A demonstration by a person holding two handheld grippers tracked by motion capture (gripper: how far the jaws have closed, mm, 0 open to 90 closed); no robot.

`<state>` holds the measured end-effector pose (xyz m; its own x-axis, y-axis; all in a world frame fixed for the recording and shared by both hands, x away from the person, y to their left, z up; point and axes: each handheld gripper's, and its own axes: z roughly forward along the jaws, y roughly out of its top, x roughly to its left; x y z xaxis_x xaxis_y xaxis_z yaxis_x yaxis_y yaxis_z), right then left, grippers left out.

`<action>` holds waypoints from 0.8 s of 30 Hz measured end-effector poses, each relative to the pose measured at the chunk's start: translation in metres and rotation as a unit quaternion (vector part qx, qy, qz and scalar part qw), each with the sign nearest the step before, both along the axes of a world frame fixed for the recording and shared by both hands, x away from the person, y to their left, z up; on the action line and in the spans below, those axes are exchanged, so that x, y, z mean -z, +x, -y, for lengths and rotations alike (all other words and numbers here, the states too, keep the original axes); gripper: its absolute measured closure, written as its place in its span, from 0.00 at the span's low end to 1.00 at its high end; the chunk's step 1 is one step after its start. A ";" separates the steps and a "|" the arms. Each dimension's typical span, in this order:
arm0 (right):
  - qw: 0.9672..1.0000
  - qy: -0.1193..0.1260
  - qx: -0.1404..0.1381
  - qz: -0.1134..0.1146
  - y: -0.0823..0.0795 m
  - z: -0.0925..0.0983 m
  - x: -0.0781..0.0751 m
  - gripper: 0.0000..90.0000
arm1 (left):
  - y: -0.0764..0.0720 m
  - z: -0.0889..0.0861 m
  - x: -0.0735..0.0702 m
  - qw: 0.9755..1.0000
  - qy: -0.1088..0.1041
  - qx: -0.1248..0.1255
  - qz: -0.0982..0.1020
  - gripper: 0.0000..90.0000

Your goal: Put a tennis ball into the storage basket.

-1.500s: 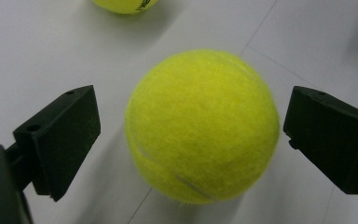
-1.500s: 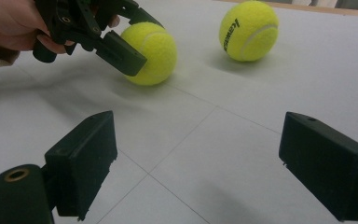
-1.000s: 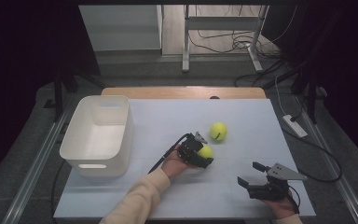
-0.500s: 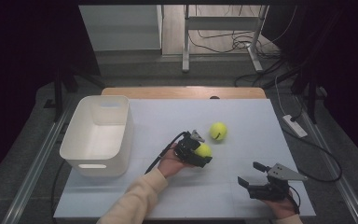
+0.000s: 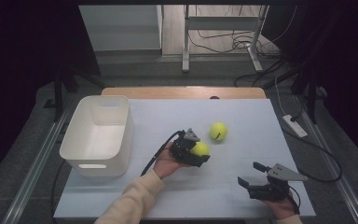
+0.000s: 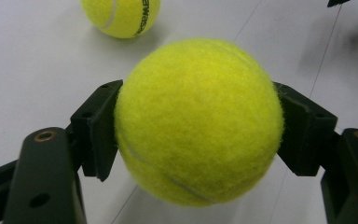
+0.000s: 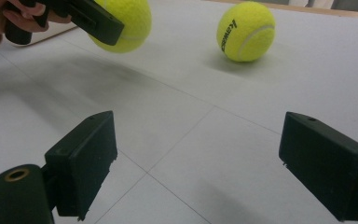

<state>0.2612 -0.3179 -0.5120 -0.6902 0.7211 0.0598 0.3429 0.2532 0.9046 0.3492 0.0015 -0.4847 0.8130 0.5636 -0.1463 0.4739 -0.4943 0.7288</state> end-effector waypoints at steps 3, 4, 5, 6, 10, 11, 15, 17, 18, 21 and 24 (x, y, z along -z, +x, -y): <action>1.000 -0.001 0.001 -0.001 0.000 0.000 0.000 0.13 | -0.001 -0.003 -0.003 1.000 -0.004 -0.002 0.004 0.30; 1.000 -0.001 0.001 -0.001 0.000 0.000 0.000 0.13 | -0.001 -0.004 -0.004 1.000 -0.004 -0.001 0.005 0.30; 1.000 0.000 0.000 -0.001 0.000 0.000 0.000 0.13 | -0.001 -0.005 -0.005 1.000 -0.005 -0.002 0.006 0.30; 1.000 -0.001 0.001 -0.001 0.000 0.000 0.000 0.13 | -0.002 -0.007 -0.007 1.000 -0.008 -0.003 0.007 0.30; 1.000 -0.001 0.001 -0.001 0.000 0.000 0.000 0.13 | -0.003 -0.011 -0.010 1.000 -0.018 -0.009 0.010 0.30; 1.000 -0.001 0.001 -0.001 0.000 0.000 0.000 0.13 | -0.003 -0.012 -0.011 1.000 -0.020 -0.010 0.010 0.30; 1.000 0.000 0.001 -0.001 0.000 0.000 0.000 0.13 | -0.006 -0.019 -0.017 0.999 -0.025 -0.011 0.018 0.29; 1.000 0.000 0.001 -0.001 0.000 0.000 0.000 0.13 | -0.007 -0.022 -0.020 0.999 -0.028 -0.012 0.021 0.29; 1.000 0.000 0.000 -0.002 0.000 0.000 0.000 0.13 | -0.008 -0.023 -0.021 0.999 -0.030 -0.014 0.022 0.29; 1.000 -0.001 0.001 -0.002 0.000 0.000 0.000 0.13 | -0.009 -0.025 -0.023 0.999 -0.033 -0.015 0.023 0.29; 1.000 0.000 0.001 -0.001 0.000 -0.001 0.000 0.13 | -0.010 -0.029 -0.025 0.999 -0.035 -0.018 0.027 0.29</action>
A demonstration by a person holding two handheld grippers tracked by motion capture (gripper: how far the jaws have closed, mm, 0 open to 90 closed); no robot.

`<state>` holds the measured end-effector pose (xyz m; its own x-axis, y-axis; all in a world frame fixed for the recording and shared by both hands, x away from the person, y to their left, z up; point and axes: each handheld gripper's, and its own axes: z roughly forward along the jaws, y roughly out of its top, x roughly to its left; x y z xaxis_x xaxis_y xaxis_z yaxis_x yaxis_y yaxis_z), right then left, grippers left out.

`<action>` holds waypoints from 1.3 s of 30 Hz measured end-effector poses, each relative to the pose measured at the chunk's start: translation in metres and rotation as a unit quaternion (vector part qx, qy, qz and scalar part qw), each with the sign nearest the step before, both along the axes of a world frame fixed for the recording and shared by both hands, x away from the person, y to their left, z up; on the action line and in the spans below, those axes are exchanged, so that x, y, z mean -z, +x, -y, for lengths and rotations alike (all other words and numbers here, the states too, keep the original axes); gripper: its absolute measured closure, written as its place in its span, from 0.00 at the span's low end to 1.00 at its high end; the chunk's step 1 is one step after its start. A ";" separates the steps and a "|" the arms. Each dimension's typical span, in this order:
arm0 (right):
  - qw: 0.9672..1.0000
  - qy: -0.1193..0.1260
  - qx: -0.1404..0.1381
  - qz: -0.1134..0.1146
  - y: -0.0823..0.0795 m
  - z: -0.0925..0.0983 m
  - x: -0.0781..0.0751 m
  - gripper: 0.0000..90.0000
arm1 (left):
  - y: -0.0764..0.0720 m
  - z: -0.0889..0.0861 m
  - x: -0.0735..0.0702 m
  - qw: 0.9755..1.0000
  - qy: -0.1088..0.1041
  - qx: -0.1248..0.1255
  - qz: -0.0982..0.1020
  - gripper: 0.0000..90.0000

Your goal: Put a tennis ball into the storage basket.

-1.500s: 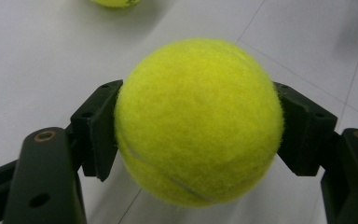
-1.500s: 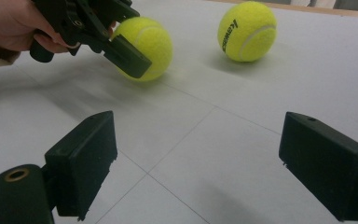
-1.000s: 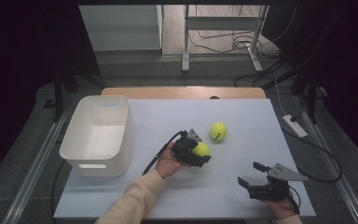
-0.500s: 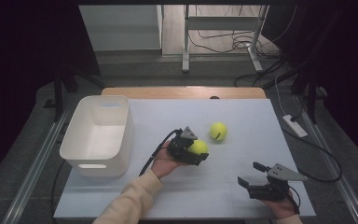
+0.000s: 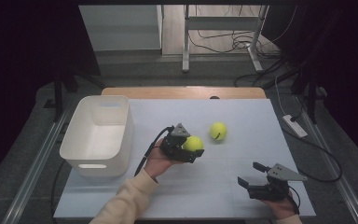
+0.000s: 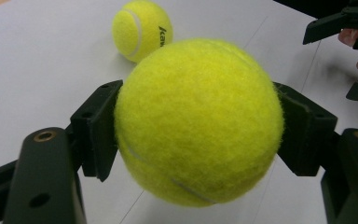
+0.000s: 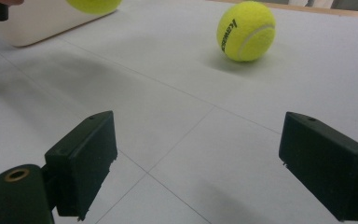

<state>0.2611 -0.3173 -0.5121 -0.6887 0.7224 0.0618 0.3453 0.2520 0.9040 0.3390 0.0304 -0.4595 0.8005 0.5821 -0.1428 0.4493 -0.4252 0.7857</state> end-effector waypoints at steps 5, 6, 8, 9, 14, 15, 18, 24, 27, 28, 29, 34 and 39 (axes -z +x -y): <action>1.000 0.000 0.000 0.001 0.000 0.000 0.000 0.13 | -0.002 -0.002 -0.002 1.000 -0.002 -0.002 0.004 0.29; 1.000 0.000 0.000 0.001 0.000 0.000 0.000 0.13 | -0.002 -0.003 -0.003 1.000 -0.003 -0.004 0.004 0.29; 1.000 -0.001 0.000 0.001 0.000 0.000 -0.001 0.13 | -0.002 -0.005 -0.004 1.000 -0.004 -0.006 0.005 0.29; 1.000 0.000 0.000 0.001 0.000 0.000 0.000 0.13 | -0.002 -0.006 -0.004 1.000 -0.006 -0.008 0.005 0.29; 1.000 0.000 -0.001 0.001 0.000 0.000 0.000 0.13 | -0.001 -0.010 -0.006 1.000 -0.008 -0.011 0.007 0.29; 1.000 0.000 -0.001 0.001 0.000 0.000 0.000 0.13 | -0.001 -0.010 -0.006 1.000 -0.009 -0.012 0.007 0.29; 1.000 0.000 0.000 0.001 0.000 0.000 0.000 0.13 | -0.001 -0.013 -0.007 1.000 -0.011 -0.015 0.008 0.29; 1.000 -0.003 0.001 0.001 0.000 0.000 0.000 0.13 | -0.002 -0.018 -0.010 1.000 -0.014 -0.021 0.014 0.29; 1.000 -0.002 0.002 0.001 0.000 0.000 0.000 0.13 | -0.002 -0.021 -0.013 0.999 -0.016 -0.026 0.016 0.29; 1.000 -0.001 0.001 0.001 0.000 0.000 0.000 0.13 | -0.002 -0.022 -0.013 0.999 -0.017 -0.027 0.016 0.29; 1.000 -0.002 0.002 0.001 0.000 0.000 0.000 0.13 | -0.002 -0.024 -0.015 0.999 -0.019 -0.028 0.017 0.29; 1.000 -0.002 0.001 0.001 0.000 0.000 0.000 0.13 | -0.002 -0.028 -0.018 0.999 -0.024 -0.033 0.021 0.29; 1.000 -0.002 0.002 0.001 0.000 0.000 0.000 0.13 | -0.002 -0.033 -0.022 0.999 -0.029 -0.038 0.023 0.29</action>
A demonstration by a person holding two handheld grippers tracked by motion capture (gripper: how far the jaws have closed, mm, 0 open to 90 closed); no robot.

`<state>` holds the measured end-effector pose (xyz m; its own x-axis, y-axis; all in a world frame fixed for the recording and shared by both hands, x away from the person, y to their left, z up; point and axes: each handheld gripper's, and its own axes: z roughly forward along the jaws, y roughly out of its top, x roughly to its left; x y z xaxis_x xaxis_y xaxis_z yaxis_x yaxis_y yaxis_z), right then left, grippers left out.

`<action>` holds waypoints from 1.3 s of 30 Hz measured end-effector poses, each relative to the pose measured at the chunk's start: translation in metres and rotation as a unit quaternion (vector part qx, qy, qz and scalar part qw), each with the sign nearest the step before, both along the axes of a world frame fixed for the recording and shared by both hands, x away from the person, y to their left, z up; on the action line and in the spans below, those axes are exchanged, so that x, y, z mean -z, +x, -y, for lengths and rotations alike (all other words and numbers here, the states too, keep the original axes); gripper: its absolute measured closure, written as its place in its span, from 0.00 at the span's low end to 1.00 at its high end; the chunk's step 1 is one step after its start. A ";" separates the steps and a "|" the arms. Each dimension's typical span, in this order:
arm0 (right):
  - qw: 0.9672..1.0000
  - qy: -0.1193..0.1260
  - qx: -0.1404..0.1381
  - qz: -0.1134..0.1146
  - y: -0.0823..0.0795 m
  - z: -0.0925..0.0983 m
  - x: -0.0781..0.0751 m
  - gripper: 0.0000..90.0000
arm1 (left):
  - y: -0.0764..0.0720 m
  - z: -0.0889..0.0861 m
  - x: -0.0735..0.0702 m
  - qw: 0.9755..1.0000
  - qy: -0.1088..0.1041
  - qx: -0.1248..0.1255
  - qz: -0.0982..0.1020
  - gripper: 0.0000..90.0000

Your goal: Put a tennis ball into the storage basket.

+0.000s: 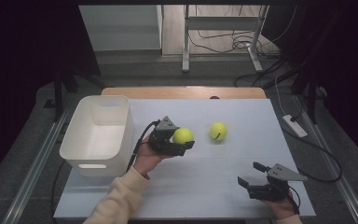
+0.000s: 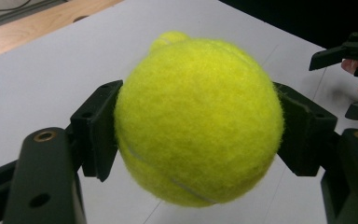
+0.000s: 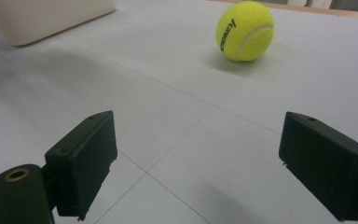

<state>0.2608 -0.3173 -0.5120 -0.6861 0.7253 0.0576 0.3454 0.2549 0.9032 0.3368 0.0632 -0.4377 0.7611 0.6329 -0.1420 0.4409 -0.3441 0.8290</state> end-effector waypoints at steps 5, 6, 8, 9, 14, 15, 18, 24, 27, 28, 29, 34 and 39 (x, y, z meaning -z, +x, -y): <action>1.000 -0.001 0.001 0.000 0.000 0.000 0.000 0.13 | 0.000 -0.005 -0.004 1.000 -0.004 -0.005 0.005 0.29; 1.000 0.000 0.001 0.000 0.000 0.000 0.000 0.13 | -0.001 -0.006 -0.005 1.000 -0.005 -0.006 0.005 0.29; 1.000 0.000 0.001 0.001 0.000 0.000 0.000 0.13 | 0.000 -0.007 -0.006 1.000 -0.007 -0.008 0.006 0.29; 1.000 0.000 0.002 0.001 0.000 0.000 0.000 0.13 | 0.000 -0.008 -0.007 1.000 -0.007 -0.008 0.007 0.29; 1.000 -0.001 0.003 -0.001 0.001 0.000 0.000 0.13 | 0.000 -0.010 -0.009 1.000 -0.012 -0.012 0.010 0.29; 1.000 -0.001 0.002 -0.002 0.001 0.000 0.000 0.13 | 0.000 -0.010 -0.009 1.000 -0.012 -0.012 0.010 0.29; 1.000 0.001 0.002 -0.003 0.001 0.000 0.000 0.13 | 0.000 -0.012 -0.011 1.000 -0.014 -0.015 0.010 0.29; 1.000 0.002 -0.001 -0.002 0.001 -0.001 0.000 0.13 | -0.001 -0.018 -0.020 0.999 -0.021 -0.024 0.018 0.29; 1.000 0.001 0.000 -0.001 0.001 -0.001 0.000 0.13 | -0.001 -0.020 -0.022 0.999 -0.023 -0.026 0.019 0.29; 1.000 0.002 0.000 -0.002 0.001 -0.001 0.000 0.13 | -0.001 -0.021 -0.022 0.999 -0.024 -0.027 0.019 0.29; 1.000 0.002 0.000 -0.002 0.001 -0.001 0.000 0.13 | -0.001 -0.022 -0.023 0.999 -0.024 -0.028 0.020 0.29; 1.000 0.000 0.001 -0.001 0.001 -0.001 0.000 0.13 | -0.001 -0.026 -0.027 0.999 -0.028 -0.035 0.025 0.29; 1.000 0.001 0.001 -0.002 0.001 -0.001 0.000 0.13 | -0.002 -0.031 -0.030 0.998 -0.031 -0.042 0.029 0.29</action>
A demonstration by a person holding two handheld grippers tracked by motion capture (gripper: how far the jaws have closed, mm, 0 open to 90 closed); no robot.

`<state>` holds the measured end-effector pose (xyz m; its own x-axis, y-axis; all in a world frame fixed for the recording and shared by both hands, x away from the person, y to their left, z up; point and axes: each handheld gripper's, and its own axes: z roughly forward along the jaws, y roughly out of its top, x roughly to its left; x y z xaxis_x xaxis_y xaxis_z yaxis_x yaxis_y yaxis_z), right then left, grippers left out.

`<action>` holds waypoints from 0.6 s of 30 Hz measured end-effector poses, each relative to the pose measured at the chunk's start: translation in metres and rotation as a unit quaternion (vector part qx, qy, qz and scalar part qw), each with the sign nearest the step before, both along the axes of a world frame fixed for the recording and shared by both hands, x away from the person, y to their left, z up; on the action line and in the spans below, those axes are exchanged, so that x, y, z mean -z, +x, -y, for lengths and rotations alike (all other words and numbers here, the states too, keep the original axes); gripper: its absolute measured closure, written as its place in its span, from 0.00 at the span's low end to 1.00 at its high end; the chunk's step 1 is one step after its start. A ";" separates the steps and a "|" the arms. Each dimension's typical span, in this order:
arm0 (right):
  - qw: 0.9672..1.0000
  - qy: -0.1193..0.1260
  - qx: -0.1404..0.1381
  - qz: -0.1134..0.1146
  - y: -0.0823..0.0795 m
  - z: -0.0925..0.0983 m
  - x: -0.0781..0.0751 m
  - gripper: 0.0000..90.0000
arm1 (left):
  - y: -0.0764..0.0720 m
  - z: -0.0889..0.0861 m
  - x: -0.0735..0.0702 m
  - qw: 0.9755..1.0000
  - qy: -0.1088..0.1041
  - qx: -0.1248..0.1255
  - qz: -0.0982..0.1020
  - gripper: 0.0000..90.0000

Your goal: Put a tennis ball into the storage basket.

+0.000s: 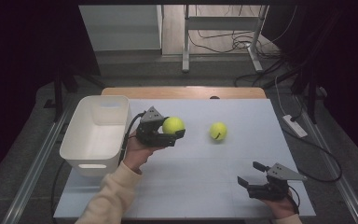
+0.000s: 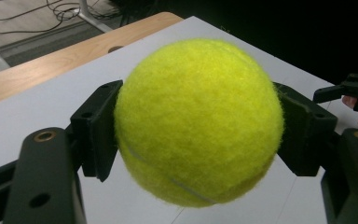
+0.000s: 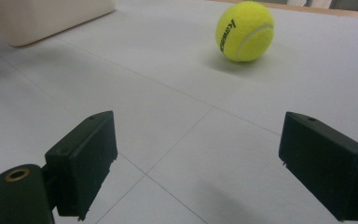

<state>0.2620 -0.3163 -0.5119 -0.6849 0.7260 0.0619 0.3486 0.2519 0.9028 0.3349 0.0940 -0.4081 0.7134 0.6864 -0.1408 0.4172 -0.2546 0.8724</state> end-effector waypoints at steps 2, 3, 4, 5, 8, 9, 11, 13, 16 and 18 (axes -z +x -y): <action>1.000 0.000 0.000 0.000 0.000 0.000 0.000 0.13 | 0.000 -0.002 -0.001 1.000 -0.001 -0.003 0.002 0.29; 1.000 -0.001 0.000 0.000 0.000 0.000 0.000 0.13 | 0.000 -0.003 -0.002 1.000 -0.001 -0.004 0.002 0.29; 1.000 -0.001 0.000 0.000 0.000 0.000 0.000 0.13 | 0.000 -0.004 -0.002 1.000 -0.001 -0.005 0.003 0.29; 1.000 -0.001 0.000 0.001 0.000 0.000 0.000 0.13 | 0.000 -0.005 -0.003 1.000 -0.001 -0.006 0.003 0.29; 1.000 -0.001 0.001 0.001 0.000 0.000 0.000 0.13 | -0.001 -0.007 -0.004 1.000 0.000 -0.008 0.005 0.29; 1.000 -0.001 0.001 0.001 0.000 0.000 0.000 0.13 | -0.001 -0.007 -0.004 1.000 0.000 -0.008 0.005 0.29; 1.000 -0.001 0.002 0.001 0.000 0.000 0.000 0.13 | -0.001 -0.010 -0.006 1.000 -0.001 -0.011 0.006 0.29; 1.000 -0.001 0.003 0.001 0.000 0.000 0.000 0.13 | -0.001 -0.012 -0.007 1.000 -0.003 -0.012 0.007 0.29; 1.000 -0.002 0.004 0.000 0.000 0.000 0.000 0.13 | -0.001 -0.014 -0.008 1.000 -0.003 -0.015 0.008 0.29; 1.000 -0.002 0.005 0.000 0.000 0.000 0.000 0.13 | -0.002 -0.016 -0.009 1.000 -0.004 -0.018 0.009 0.29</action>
